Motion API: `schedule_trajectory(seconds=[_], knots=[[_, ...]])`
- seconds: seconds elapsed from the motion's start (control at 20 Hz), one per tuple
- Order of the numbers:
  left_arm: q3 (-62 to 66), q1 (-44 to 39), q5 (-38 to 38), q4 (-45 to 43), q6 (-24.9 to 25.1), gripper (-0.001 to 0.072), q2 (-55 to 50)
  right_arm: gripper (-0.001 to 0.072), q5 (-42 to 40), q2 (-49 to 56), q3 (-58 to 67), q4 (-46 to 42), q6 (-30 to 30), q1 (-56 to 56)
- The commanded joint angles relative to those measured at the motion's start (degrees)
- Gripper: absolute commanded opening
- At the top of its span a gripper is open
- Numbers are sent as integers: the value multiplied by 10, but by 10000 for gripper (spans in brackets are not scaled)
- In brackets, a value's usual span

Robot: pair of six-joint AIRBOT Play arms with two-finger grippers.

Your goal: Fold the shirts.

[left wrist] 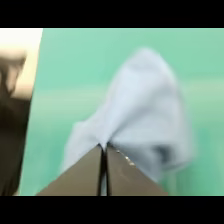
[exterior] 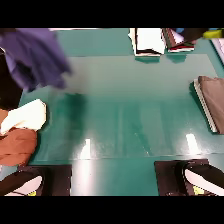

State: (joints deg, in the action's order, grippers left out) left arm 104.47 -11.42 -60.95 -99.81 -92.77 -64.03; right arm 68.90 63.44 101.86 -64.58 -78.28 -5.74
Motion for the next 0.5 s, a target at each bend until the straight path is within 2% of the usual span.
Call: schedule_trajectory(seconds=[0.0,0.2,0.45], knots=[[62,-126,-7,0,20,24,38,21,3,-3,67,0,-11,52],[59,-289,-19,7,26,24,-26,21,31,-3,89,1,-14,96],[59,-395,2,127,68,29,-191,21,69,-3,88,1,-14,133]])
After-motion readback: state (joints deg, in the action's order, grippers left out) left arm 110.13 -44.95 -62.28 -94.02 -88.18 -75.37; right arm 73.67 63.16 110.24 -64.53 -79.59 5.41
